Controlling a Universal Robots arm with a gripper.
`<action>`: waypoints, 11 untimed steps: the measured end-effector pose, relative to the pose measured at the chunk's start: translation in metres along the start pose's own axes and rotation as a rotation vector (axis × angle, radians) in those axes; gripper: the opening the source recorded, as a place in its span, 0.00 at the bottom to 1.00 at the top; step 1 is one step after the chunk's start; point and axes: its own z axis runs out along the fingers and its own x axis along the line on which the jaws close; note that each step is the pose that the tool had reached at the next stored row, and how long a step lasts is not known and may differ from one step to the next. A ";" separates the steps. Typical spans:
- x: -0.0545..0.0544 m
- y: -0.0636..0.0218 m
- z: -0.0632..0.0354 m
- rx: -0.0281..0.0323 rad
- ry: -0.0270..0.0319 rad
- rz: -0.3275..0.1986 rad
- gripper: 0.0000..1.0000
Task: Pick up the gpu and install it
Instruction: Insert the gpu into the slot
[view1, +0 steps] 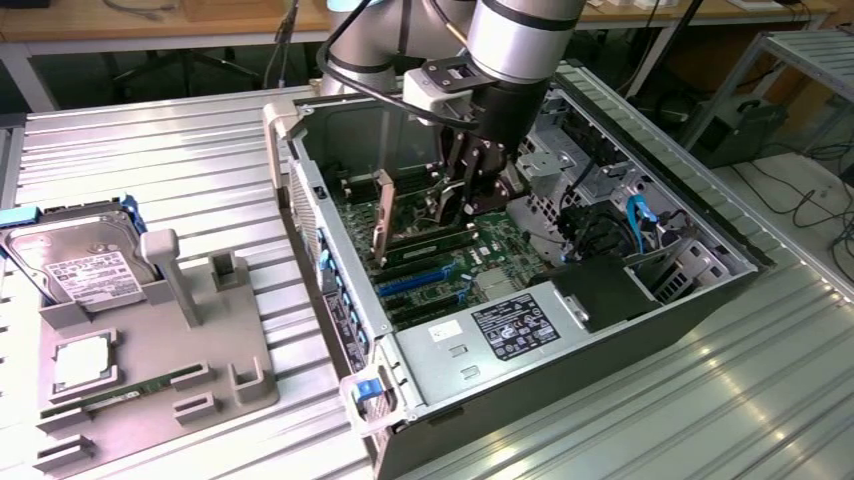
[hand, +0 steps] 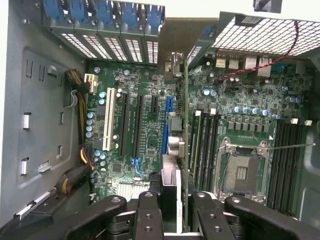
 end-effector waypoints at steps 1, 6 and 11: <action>0.000 0.0000 0.0009 0.0000 -0.0001 0.000 0.28; 0.000 -0.0002 0.0079 0.0002 -0.0005 0.004 0.28; 0.000 -0.0004 0.0133 0.0004 -0.0021 0.014 0.28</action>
